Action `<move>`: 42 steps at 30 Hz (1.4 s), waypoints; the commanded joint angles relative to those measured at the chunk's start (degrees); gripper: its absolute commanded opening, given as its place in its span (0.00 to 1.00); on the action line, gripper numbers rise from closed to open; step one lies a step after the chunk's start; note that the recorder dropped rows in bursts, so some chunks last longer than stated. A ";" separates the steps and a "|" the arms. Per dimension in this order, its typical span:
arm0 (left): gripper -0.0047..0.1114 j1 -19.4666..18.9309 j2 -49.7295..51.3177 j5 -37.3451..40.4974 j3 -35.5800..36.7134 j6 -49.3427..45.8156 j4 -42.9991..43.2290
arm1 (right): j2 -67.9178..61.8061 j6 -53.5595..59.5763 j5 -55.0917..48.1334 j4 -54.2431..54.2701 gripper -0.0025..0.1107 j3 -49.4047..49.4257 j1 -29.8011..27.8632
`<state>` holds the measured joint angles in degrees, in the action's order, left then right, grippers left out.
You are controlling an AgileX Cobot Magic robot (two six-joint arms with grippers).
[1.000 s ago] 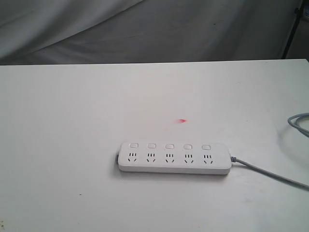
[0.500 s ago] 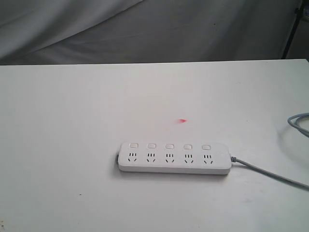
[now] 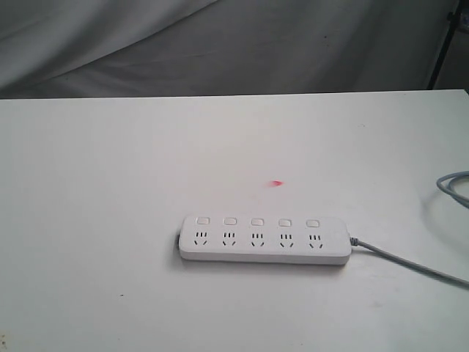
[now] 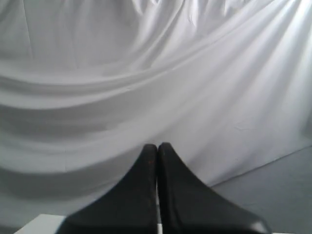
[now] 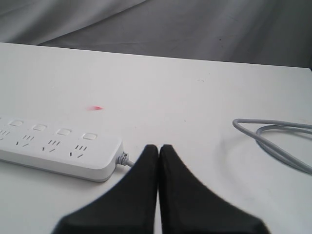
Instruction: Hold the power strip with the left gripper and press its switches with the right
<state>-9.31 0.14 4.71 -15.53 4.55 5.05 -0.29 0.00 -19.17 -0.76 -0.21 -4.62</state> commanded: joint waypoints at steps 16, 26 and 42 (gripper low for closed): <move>0.04 -0.01 -0.14 10.30 15.53 -3.30 -3.66 | 0.29 0.00 0.12 0.23 0.02 0.21 0.27; 0.04 -0.01 -0.14 10.54 15.53 -3.30 -3.66 | 0.29 0.00 0.12 0.23 0.02 0.21 0.27; 0.04 -0.01 -0.14 10.54 15.53 -3.30 -3.66 | 0.29 0.00 0.12 0.23 0.02 0.21 0.27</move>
<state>-9.31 0.14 15.18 -0.25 1.28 1.82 -0.29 0.00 -19.17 -0.76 -0.21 -4.62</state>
